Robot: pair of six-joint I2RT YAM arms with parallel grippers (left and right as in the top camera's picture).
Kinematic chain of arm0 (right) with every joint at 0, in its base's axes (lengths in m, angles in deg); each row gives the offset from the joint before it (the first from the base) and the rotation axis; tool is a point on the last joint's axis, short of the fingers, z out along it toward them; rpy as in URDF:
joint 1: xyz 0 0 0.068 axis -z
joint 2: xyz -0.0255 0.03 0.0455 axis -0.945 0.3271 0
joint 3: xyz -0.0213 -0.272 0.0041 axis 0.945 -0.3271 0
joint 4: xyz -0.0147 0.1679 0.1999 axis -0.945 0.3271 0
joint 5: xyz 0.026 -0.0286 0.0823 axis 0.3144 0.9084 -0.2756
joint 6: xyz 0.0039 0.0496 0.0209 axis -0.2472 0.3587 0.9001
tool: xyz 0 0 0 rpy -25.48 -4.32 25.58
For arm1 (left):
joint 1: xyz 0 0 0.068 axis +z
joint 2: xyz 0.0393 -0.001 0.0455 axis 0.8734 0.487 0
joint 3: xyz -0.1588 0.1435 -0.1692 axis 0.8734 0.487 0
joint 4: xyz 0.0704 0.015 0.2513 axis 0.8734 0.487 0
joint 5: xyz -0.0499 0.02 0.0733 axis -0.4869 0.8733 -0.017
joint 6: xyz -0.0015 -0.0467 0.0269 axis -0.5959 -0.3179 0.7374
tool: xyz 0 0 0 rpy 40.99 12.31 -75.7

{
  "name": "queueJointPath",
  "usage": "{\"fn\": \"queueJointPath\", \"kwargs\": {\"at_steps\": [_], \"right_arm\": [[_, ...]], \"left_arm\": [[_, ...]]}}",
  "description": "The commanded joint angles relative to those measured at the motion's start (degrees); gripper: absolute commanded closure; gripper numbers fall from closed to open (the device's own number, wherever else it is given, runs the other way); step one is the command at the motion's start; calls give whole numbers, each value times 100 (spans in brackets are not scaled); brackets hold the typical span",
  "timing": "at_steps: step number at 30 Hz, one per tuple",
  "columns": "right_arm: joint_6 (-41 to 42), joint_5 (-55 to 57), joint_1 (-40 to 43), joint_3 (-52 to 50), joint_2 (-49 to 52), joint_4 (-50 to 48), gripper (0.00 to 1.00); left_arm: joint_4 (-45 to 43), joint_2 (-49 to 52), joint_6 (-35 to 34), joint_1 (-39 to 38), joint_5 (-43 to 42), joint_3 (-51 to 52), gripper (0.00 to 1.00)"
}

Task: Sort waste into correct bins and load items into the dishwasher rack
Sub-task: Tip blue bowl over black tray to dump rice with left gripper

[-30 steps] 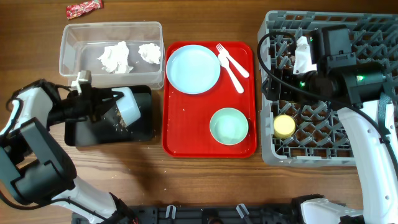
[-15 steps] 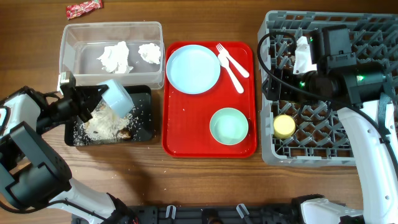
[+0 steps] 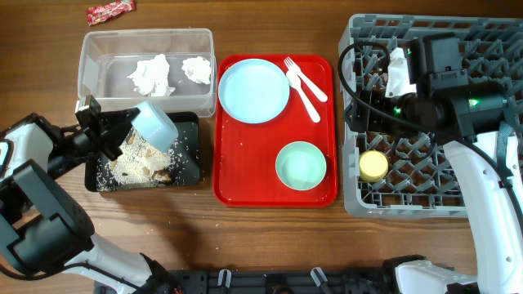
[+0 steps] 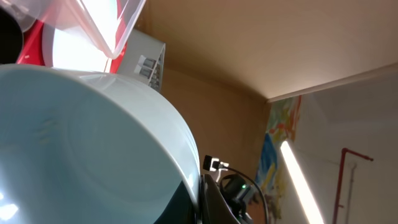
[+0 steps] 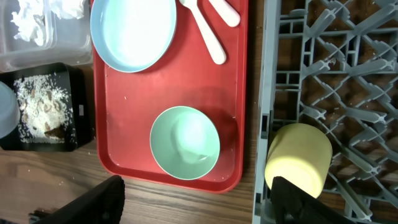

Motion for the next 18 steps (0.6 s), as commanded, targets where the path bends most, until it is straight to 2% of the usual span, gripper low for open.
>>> {"fn": "queueJointPath", "kwargs": {"at_steps": [1, 4, 9, 18], "right_arm": [[-9, 74, -13, -48, 28, -4, 23], [-11, 74, -13, -48, 28, -7, 23], [-11, 74, -13, -48, 28, -7, 23], [-44, 76, -13, -48, 28, 26, 23]], "left_arm": [[-55, 7, 170, 26, -179, 24, 96], [-35, -9, 310, 11, -179, 24, 96], [299, -345, 999, -234, -164, 4, 96], [190, -892, 929, -271, -7, -68, 96]]}}
